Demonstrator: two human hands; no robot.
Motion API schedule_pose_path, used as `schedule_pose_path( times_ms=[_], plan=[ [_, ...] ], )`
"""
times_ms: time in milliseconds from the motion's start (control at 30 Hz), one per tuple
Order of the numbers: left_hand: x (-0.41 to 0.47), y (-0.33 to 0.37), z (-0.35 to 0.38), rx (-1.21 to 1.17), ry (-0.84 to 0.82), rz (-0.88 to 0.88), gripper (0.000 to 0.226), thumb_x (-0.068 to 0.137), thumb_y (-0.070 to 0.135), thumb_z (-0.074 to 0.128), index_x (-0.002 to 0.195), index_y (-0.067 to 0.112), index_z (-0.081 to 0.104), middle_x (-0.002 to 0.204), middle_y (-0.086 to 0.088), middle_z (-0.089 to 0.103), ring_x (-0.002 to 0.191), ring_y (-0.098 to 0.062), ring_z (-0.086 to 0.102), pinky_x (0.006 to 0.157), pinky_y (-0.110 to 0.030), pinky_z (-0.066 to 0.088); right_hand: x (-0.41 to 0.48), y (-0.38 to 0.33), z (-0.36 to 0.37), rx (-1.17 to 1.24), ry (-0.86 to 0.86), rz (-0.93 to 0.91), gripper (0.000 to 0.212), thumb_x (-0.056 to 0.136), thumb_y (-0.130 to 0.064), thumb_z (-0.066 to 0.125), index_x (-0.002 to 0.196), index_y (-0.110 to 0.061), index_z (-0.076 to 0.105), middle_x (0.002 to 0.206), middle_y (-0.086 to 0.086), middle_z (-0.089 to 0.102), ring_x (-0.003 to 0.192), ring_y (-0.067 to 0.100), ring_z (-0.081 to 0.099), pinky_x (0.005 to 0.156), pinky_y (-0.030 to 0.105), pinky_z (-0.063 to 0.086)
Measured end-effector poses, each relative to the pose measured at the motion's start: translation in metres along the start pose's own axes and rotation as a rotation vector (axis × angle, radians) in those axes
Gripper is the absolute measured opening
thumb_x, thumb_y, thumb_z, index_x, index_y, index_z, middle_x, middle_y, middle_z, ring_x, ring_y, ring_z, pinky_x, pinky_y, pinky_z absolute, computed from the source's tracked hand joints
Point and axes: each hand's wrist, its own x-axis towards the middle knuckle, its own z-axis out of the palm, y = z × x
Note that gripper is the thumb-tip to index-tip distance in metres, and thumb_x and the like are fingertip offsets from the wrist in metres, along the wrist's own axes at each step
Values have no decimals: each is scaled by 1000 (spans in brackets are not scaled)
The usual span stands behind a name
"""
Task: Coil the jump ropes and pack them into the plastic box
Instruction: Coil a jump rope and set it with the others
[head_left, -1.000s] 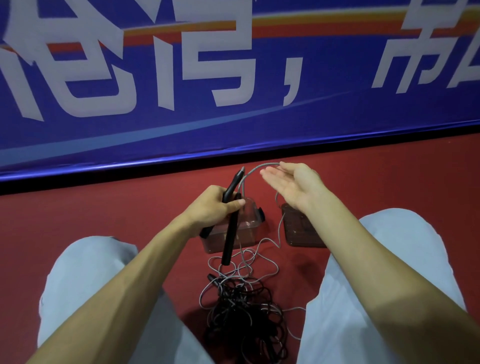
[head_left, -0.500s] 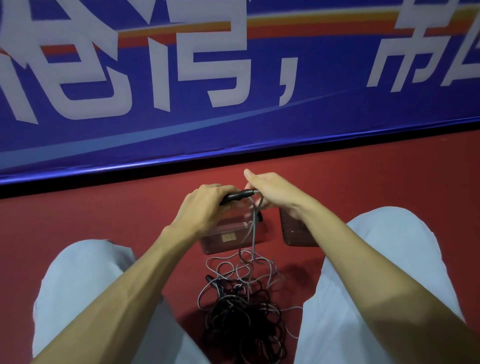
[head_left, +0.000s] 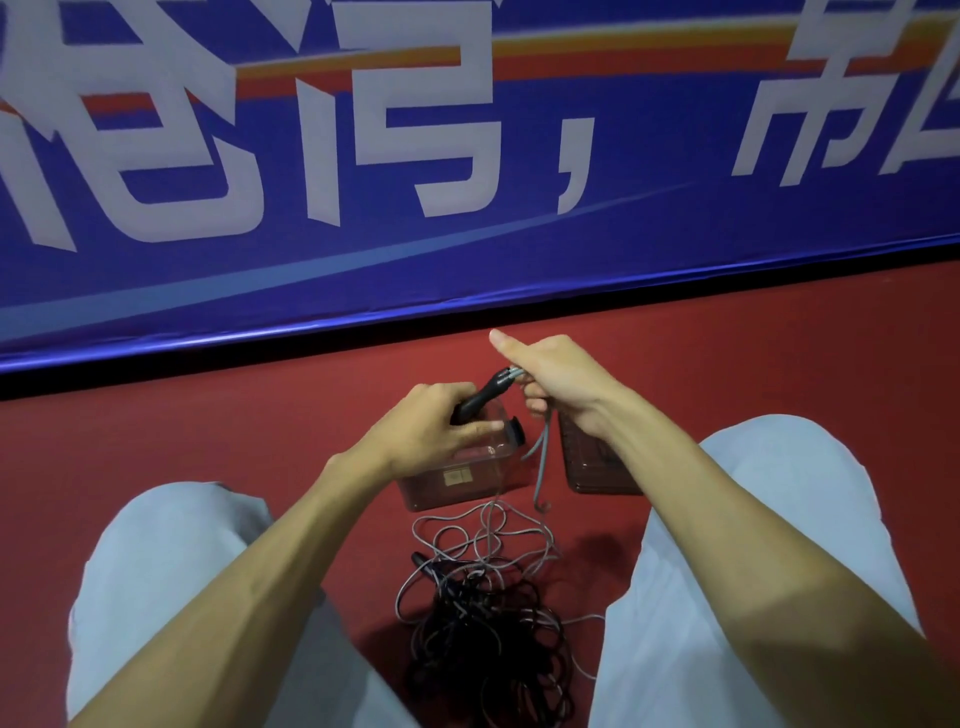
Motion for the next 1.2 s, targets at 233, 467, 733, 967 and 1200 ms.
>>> schedule_pose_path(
  times_ms=[233,467,733,967,1200],
  plan=[
    [-2,3,-2,-147,-79,-16,26,84,36,74,73,30,51,57,12,49,50,-3,46,51,-19,38,2,-5,-10,402,278,53,44,90,-45,64,63,-17,43,43,-3,37,37,11,37,38,20,27],
    [-2,9,-1,-169,134,-54,23,89,43,67,77,27,56,56,10,48,43,-3,39,48,-23,35,3,-2,-17,661,373,75,43,94,-43,59,65,-15,44,42,-3,38,37,11,37,40,22,28],
    [-4,9,-2,-148,216,-116,28,96,30,59,71,25,49,53,8,48,36,-3,38,40,-20,34,-1,-8,-9,499,283,-80,43,96,-46,55,67,-14,46,47,1,41,39,15,40,43,26,34],
    [8,14,-13,-929,444,-223,32,97,28,58,70,18,43,50,5,48,39,-9,29,45,-23,22,0,2,8,34,-74,-245,40,99,-37,51,70,-10,52,49,5,56,49,22,64,51,28,52],
    [3,11,-23,-1295,497,-244,30,98,33,56,78,17,40,100,-18,72,40,-7,28,40,-19,29,4,19,18,-565,-253,-302,15,97,-25,56,83,-19,56,62,-4,70,65,17,70,73,41,57]
  ],
)
